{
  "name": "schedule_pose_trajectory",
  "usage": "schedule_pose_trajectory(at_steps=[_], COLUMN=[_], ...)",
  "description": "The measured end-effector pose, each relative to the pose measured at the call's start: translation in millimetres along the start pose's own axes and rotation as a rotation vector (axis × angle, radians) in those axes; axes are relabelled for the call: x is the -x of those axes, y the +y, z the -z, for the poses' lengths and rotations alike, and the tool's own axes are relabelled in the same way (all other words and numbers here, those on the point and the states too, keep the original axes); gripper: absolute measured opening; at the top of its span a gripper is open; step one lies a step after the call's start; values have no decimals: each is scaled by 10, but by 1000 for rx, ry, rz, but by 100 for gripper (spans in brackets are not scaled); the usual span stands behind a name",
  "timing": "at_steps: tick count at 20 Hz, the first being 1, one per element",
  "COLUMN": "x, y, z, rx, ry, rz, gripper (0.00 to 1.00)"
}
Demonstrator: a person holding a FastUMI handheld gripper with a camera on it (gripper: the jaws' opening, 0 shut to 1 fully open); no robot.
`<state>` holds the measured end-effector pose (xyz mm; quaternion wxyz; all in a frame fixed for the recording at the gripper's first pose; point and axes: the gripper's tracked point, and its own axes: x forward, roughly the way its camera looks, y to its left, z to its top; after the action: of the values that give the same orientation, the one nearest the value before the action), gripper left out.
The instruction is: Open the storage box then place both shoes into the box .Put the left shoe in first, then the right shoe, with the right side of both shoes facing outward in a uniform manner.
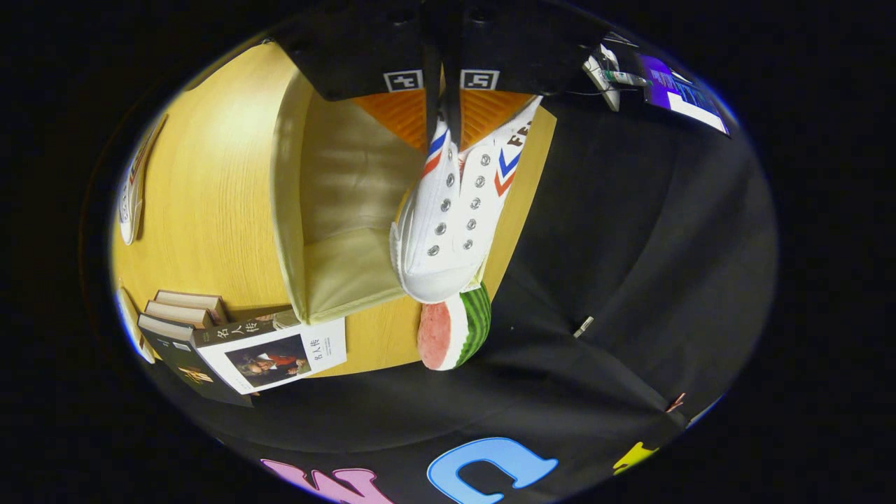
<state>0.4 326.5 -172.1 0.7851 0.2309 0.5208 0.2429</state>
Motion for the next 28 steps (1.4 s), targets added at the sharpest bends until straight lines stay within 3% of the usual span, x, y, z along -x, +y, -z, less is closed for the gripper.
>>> schedule_pose_trajectory(at_steps=[7,14,20,21,24,26,28], x=[62,-9,-105,-127,-298,-393,-308], y=[201,63,27,-14,-329,-240,71], z=[60,153,160,142,150,213,157], rx=[-72,-113,-197,-222,-174,-125,-120], ry=[41,121,178,171,142,149,127], rz=[-77,-67,-116,-114,-4,-29,-135], gripper=[5,5,5,5,5,6,39])
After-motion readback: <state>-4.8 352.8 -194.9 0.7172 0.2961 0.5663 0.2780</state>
